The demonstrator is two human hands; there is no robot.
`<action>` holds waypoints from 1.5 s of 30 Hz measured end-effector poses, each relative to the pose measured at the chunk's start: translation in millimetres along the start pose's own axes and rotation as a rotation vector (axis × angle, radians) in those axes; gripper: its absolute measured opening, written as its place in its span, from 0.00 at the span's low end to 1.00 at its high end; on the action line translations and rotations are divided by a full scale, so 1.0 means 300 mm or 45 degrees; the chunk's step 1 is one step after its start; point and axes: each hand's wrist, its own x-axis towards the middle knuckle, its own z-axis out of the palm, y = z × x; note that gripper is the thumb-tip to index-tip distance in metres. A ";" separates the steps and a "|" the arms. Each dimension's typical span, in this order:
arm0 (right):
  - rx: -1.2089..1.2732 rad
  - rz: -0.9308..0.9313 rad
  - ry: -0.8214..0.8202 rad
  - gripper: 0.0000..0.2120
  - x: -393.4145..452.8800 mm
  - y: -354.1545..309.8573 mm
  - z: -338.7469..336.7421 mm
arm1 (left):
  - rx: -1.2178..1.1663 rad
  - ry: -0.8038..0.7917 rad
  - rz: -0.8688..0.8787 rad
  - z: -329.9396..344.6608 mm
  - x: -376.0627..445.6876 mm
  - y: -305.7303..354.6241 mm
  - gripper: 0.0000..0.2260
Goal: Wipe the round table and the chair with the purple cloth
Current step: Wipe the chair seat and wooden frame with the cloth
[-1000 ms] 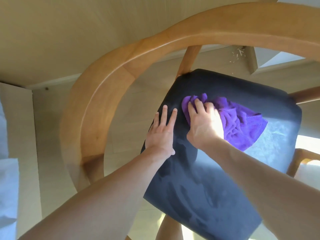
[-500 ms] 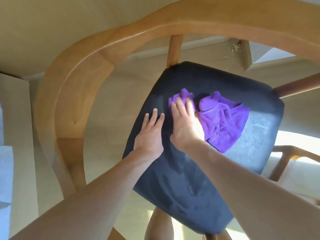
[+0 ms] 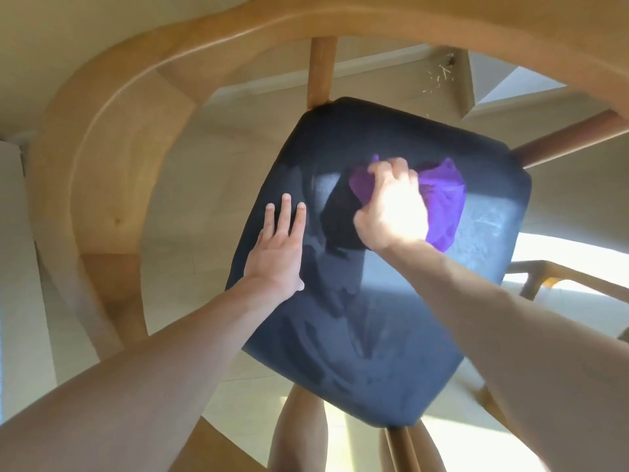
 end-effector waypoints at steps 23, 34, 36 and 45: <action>-0.227 -0.075 -0.133 0.25 -0.277 -0.009 0.193 | 0.305 0.017 0.325 -0.044 0.009 -0.025 0.60; 0.150 0.402 0.160 0.08 -0.222 0.240 -0.021 | 0.235 0.004 0.305 -0.052 0.000 -0.011 0.61; 0.247 0.481 0.280 0.16 -0.166 0.174 0.000 | 0.239 0.007 0.298 -0.053 -0.001 -0.011 0.61; -0.535 -0.477 -0.297 0.23 -0.371 0.054 0.188 | 0.253 0.008 0.241 -0.050 -0.007 0.010 0.62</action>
